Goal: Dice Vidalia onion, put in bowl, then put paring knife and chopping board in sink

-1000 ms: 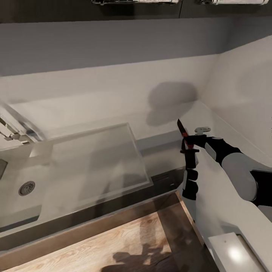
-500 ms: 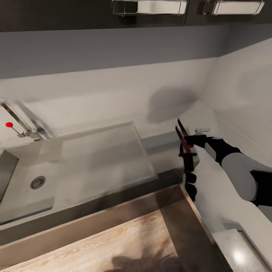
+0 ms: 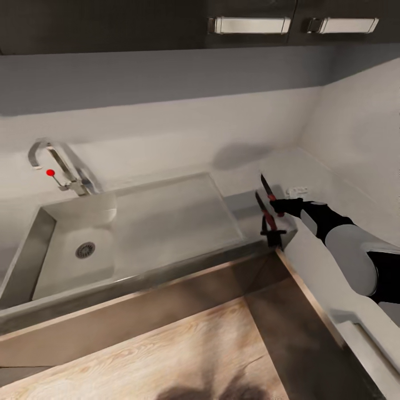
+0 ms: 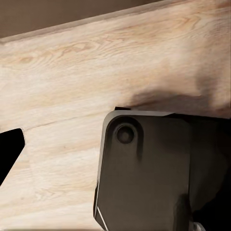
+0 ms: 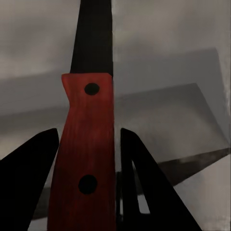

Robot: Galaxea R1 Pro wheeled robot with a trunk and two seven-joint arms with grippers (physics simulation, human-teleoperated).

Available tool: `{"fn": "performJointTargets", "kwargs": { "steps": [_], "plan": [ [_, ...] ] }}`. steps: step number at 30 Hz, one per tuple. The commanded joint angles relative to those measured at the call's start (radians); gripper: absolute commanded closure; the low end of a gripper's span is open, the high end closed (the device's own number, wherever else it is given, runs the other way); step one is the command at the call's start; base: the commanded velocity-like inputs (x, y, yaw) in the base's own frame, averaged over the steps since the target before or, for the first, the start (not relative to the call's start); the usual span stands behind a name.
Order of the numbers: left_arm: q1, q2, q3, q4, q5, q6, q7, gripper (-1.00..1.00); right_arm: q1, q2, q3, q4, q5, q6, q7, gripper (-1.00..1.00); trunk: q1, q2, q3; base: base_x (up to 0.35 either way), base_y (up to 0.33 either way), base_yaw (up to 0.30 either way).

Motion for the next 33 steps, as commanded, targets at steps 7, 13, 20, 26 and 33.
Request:
{"fn": "performJointTargets", "kwargs": {
  "steps": [7, 13, 20, 26, 33],
  "plan": [
    [0.000, 0.002, -0.008, -0.001, 0.010, -0.002, 0.007, -1.00, 0.000, 0.000, -0.006, -0.002, 0.010, 0.006, 0.005, 1.00, 0.000, -0.002, 0.010, -0.263, 0.201, 0.049],
    [0.000, 0.002, -0.008, -0.001, 0.010, -0.003, 0.007, -1.00, 0.000, 0.002, -0.006, -0.002, 0.010, 0.006, 0.005, 1.00, 0.000, -0.002, 0.019, -0.263, 0.201, 0.151],
    [0.000, 0.002, -0.008, -0.001, 0.010, -0.002, 0.007, -1.00, 0.000, 0.003, -0.006, -0.002, 0.010, 0.006, 0.005, 1.00, 0.000, -0.002, 0.028, -0.263, 0.201, 0.199],
    [0.000, 0.002, -0.008, -0.001, 0.010, -0.003, 0.007, -1.00, 0.000, 0.003, -0.006, -0.001, 0.010, 0.006, 0.005, 1.00, 0.000, -0.002, 0.036, -0.263, 0.201, 0.204],
    [0.000, 0.002, -0.008, -0.001, 0.010, -0.003, 0.007, -1.00, 0.000, 0.003, -0.006, 0.000, 0.010, 0.006, 0.005, 1.00, 0.000, -0.002, 0.045, -0.262, 0.201, 0.204]
  ]
}}
